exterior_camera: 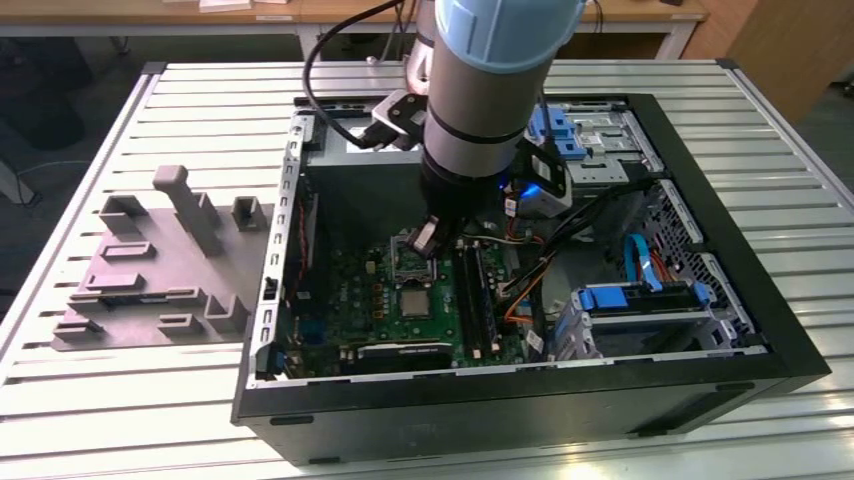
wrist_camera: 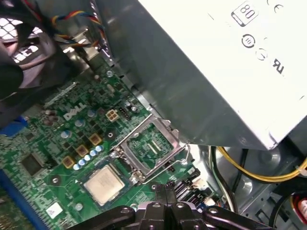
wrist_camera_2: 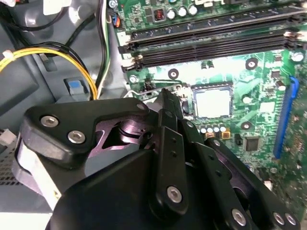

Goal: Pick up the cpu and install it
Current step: 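Close the cpu cover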

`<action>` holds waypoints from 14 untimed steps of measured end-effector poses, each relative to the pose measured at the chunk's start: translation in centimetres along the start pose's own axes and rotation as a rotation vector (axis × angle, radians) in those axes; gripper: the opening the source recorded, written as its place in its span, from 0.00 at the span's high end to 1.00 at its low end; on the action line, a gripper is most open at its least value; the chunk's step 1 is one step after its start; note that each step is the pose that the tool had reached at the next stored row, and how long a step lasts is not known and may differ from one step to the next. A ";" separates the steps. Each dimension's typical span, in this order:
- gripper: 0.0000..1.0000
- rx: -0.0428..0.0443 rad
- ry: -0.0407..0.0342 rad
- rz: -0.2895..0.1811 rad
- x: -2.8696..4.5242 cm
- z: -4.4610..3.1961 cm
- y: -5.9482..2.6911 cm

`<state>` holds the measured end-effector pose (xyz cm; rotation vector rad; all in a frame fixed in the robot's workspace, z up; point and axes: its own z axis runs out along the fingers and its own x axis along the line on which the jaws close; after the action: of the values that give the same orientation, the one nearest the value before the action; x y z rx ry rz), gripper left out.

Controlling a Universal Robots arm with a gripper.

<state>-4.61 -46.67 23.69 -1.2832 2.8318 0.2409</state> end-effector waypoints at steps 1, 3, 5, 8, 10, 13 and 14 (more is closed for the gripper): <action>0.89 -0.0009 -0.0005 -0.003 -0.05 0.10 0.02; 0.89 -0.0026 0.0011 -0.017 -0.06 0.28 0.02; 0.89 -0.0051 0.0043 -0.043 -0.06 0.43 -0.01; 0.89 -0.0059 0.0054 -0.052 -0.31 0.63 -0.11; 0.89 -0.0061 0.0051 -0.051 -0.54 0.82 -0.08; 0.89 -0.0084 0.0023 -0.052 -0.83 1.10 -0.03; 0.89 -0.0107 -0.0005 -0.052 -0.91 1.18 -0.02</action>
<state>-4.05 -45.82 22.59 -1.3564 2.7961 0.2552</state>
